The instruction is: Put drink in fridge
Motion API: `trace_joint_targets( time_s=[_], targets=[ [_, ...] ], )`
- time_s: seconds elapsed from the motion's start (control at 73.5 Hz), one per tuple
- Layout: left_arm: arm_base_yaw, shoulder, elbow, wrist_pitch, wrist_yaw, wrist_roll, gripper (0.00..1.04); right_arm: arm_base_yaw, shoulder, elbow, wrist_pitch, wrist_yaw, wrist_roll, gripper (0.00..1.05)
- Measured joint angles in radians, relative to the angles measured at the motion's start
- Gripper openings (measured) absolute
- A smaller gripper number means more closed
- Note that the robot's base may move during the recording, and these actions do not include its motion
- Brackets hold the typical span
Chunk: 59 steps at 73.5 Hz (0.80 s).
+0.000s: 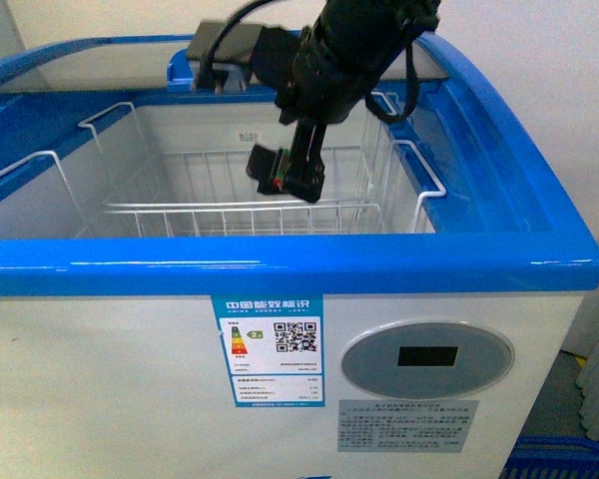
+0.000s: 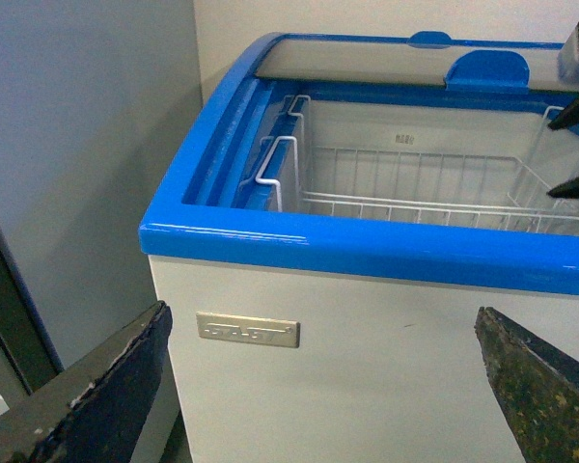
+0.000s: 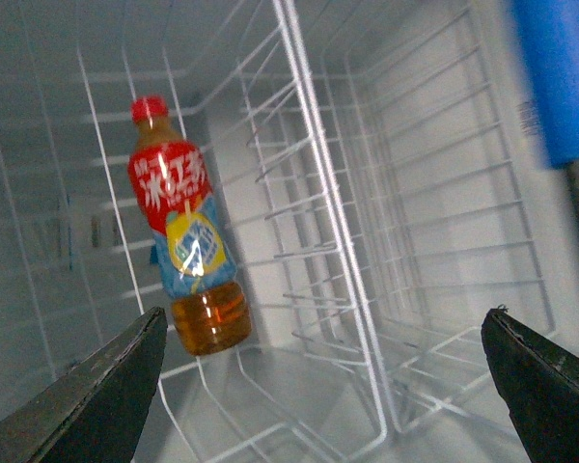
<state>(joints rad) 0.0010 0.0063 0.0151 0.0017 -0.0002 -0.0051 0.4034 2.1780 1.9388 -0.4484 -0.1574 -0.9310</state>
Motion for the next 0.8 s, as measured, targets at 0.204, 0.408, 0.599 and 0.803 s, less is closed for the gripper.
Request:
trace_joint_targets(
  time_s=[0.204, 0.408, 0.599, 0.803],
  targets=[
    [0.0, 0.0, 0.0, 0.0, 0.0, 0.0, 0.97, -0.055, -0.268, -0.172, 0.134, -0.094, 0.282, 0.98],
    [0.0, 0.0, 0.0, 0.0, 0.0, 0.0, 0.97, -0.169, -0.59, -0.439, 0.333, 0.15, 0.651, 0.98],
    [0.0, 0.0, 0.0, 0.0, 0.0, 0.0, 0.97, -0.213, -0.975, -0.803, 0.335, 0.362, 0.828, 0.98],
    [0.0, 0.0, 0.0, 0.0, 0.0, 0.0, 0.97, -0.027, -1.594, -1.188, 0.023, 0.739, 1.013, 0.98]
  ],
)
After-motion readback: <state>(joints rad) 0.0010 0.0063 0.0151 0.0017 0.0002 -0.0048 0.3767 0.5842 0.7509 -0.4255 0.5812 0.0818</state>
